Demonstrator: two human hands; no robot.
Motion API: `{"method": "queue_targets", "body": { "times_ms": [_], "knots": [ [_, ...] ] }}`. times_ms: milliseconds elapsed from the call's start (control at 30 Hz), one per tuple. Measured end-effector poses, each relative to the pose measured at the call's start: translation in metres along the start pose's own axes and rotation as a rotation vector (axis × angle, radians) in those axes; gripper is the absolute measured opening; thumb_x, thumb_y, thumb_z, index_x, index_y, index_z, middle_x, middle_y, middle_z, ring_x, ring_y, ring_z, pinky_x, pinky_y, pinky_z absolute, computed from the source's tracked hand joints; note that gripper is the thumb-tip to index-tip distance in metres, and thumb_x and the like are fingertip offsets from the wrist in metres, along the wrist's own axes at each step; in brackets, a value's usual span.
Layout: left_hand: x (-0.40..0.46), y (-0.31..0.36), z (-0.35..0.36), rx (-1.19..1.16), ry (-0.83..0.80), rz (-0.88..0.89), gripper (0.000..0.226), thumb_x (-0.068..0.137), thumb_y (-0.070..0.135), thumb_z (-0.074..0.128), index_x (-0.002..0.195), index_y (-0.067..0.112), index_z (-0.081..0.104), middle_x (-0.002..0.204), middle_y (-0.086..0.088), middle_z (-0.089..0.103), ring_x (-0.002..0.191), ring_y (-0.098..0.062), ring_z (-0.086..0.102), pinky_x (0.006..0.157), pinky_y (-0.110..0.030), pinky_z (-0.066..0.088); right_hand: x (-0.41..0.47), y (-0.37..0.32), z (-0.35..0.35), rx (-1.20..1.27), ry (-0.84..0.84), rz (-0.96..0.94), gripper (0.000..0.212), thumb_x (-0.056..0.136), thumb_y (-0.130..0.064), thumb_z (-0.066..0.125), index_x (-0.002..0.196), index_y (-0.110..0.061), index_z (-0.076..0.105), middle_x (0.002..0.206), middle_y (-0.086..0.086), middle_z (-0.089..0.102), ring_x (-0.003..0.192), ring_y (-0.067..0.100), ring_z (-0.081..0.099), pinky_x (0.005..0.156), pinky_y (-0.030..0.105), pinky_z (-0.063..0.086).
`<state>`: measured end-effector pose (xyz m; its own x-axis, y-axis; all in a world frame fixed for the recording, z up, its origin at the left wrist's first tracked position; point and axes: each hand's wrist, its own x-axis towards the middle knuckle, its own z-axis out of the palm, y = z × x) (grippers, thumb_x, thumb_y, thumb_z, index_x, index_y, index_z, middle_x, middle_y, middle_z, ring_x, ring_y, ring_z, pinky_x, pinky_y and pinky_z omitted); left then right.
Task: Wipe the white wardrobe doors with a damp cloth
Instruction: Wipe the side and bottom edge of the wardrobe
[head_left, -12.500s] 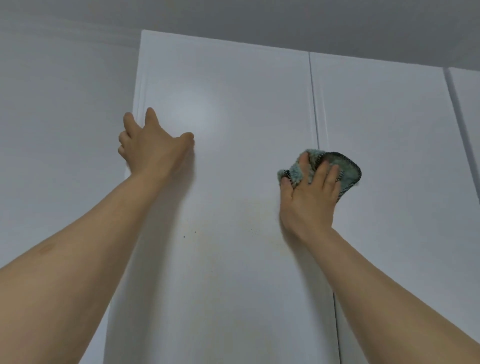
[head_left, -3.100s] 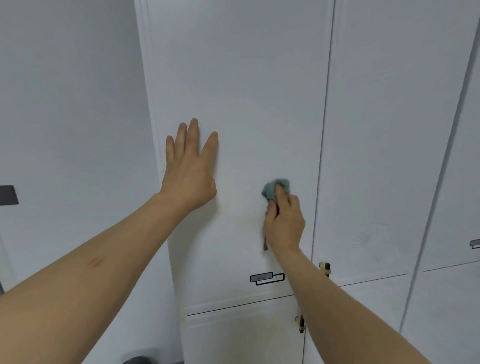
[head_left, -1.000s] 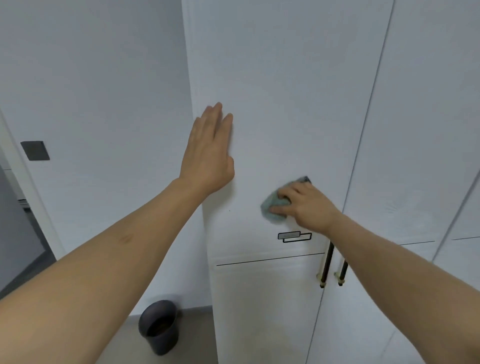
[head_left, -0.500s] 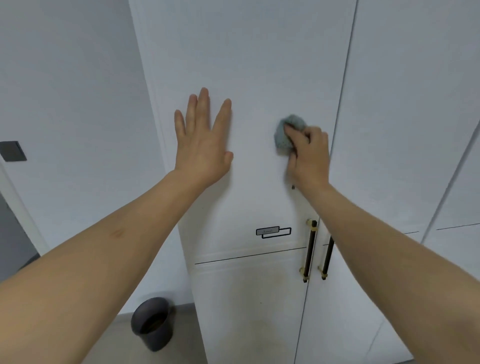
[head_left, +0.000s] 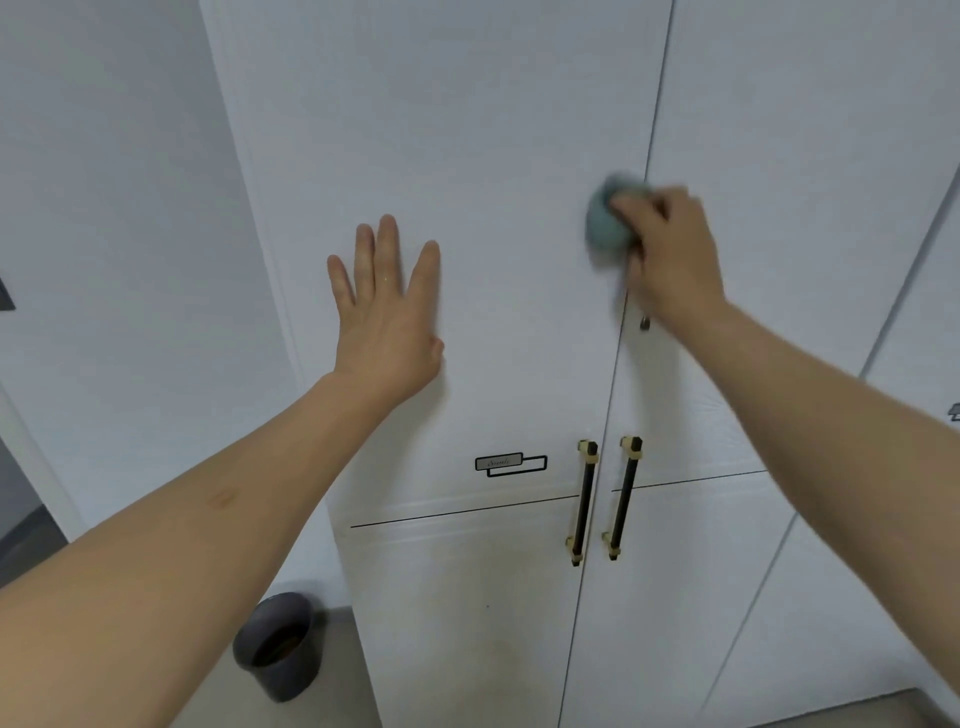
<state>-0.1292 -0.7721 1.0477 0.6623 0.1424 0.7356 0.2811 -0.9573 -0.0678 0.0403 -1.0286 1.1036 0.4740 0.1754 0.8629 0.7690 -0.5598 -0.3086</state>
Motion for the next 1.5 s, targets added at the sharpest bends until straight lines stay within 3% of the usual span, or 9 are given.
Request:
{"method": "queue_targets", "body": {
  "times_ms": [133, 367, 633, 833, 1000, 1133, 1267, 1400, 1500],
  "knots": [
    [0.001, -0.003, -0.001, -0.001, 0.006, 0.013, 0.096, 0.076, 0.023, 0.075, 0.153, 0.018, 0.019, 0.164, -0.023, -0.007, 0.151, -0.045, -0.011, 0.119, -0.067, 0.001, 0.038, -0.032, -0.001, -0.093, 0.097, -0.115, 0.055, 0.092, -0.020, 0.043, 0.145, -0.025, 0.051, 0.125, 0.010, 0.051, 0.109, 0.023, 0.050, 0.090, 0.028, 0.044],
    [-0.022, -0.031, 0.001, 0.018, 0.084, -0.059, 0.096, 0.086, 0.036, 0.074, 0.159, 0.015, 0.015, 0.166, -0.023, 0.004, 0.153, -0.043, 0.001, 0.121, -0.061, 0.005, -0.078, -0.075, 0.098, -0.052, 0.030, -0.115, 0.055, 0.084, -0.016, 0.046, 0.138, -0.017, 0.060, 0.113, 0.013, 0.062, 0.085, 0.035, 0.060, 0.066, 0.038, 0.050],
    [-0.089, -0.093, 0.012, -0.047, 0.066, -0.078, 0.077, 0.095, 0.026, 0.061, 0.159, 0.016, 0.019, 0.165, -0.018, 0.014, 0.151, -0.038, 0.018, 0.119, -0.057, 0.021, -0.241, -0.059, 0.170, -0.128, -0.580, -0.491, 0.054, 0.074, -0.002, 0.064, 0.123, -0.026, 0.070, 0.100, 0.007, 0.061, 0.078, 0.037, 0.061, 0.055, 0.034, 0.047],
    [-0.099, -0.137, 0.007, -0.306, -0.057, -0.149, 0.066, 0.101, 0.015, 0.051, 0.159, 0.012, 0.020, 0.163, -0.011, 0.027, 0.145, -0.032, 0.035, 0.113, -0.047, 0.033, -0.105, -0.171, 0.130, 0.014, -0.132, -0.110, 0.062, 0.086, -0.017, 0.043, 0.145, -0.032, 0.052, 0.114, 0.014, 0.055, 0.098, 0.033, 0.057, 0.076, 0.033, 0.041],
    [-0.090, -0.150, -0.003, -0.450, -0.103, -0.116, 0.061, 0.104, 0.015, 0.042, 0.160, 0.016, 0.018, 0.158, -0.006, 0.035, 0.138, -0.026, 0.044, 0.109, -0.039, 0.039, -0.042, -0.240, 0.137, -0.093, 0.071, -0.032, 0.066, 0.088, -0.017, 0.038, 0.152, -0.033, 0.042, 0.125, 0.006, 0.053, 0.103, 0.024, 0.053, 0.071, 0.028, 0.038],
    [-0.101, -0.146, -0.003, -0.558, -0.082, -0.107, 0.061, 0.098, 0.005, 0.042, 0.155, 0.022, 0.025, 0.147, -0.005, 0.044, 0.121, -0.024, 0.054, 0.095, -0.033, 0.044, -0.124, -0.234, 0.185, -0.124, -0.088, -0.225, 0.063, 0.084, -0.014, 0.050, 0.145, -0.033, 0.053, 0.116, 0.008, 0.058, 0.091, 0.031, 0.054, 0.061, 0.032, 0.039],
    [-0.128, -0.144, 0.012, -0.607, -0.142, -0.100, 0.064, 0.090, 0.001, 0.046, 0.149, 0.020, 0.030, 0.147, -0.004, 0.042, 0.116, -0.027, 0.056, 0.097, -0.040, 0.048, -0.232, -0.199, 0.231, -0.123, -0.209, -0.276, 0.059, 0.083, -0.006, 0.060, 0.137, -0.030, 0.060, 0.114, 0.003, 0.060, 0.082, 0.031, 0.053, 0.056, 0.030, 0.043],
    [-0.161, -0.143, 0.053, -0.564, -0.175, -0.100, 0.073, 0.087, -0.009, 0.045, 0.155, 0.011, 0.027, 0.156, -0.008, 0.034, 0.133, -0.029, 0.046, 0.110, -0.038, 0.039, -0.328, -0.150, 0.259, -0.130, -0.401, -0.364, 0.067, 0.070, 0.004, 0.066, 0.129, -0.028, 0.066, 0.106, 0.004, 0.061, 0.079, 0.030, 0.052, 0.047, 0.033, 0.048],
    [-0.183, -0.140, 0.087, -0.424, -0.182, -0.088, 0.078, 0.087, -0.005, 0.052, 0.157, 0.006, 0.018, 0.164, -0.020, 0.014, 0.147, -0.037, 0.027, 0.117, -0.049, 0.032, -0.359, -0.125, 0.267, -0.155, -0.484, -0.427, 0.064, 0.065, 0.004, 0.072, 0.122, -0.023, 0.070, 0.101, 0.005, 0.061, 0.077, 0.031, 0.055, 0.044, 0.031, 0.044]
  ]
}}
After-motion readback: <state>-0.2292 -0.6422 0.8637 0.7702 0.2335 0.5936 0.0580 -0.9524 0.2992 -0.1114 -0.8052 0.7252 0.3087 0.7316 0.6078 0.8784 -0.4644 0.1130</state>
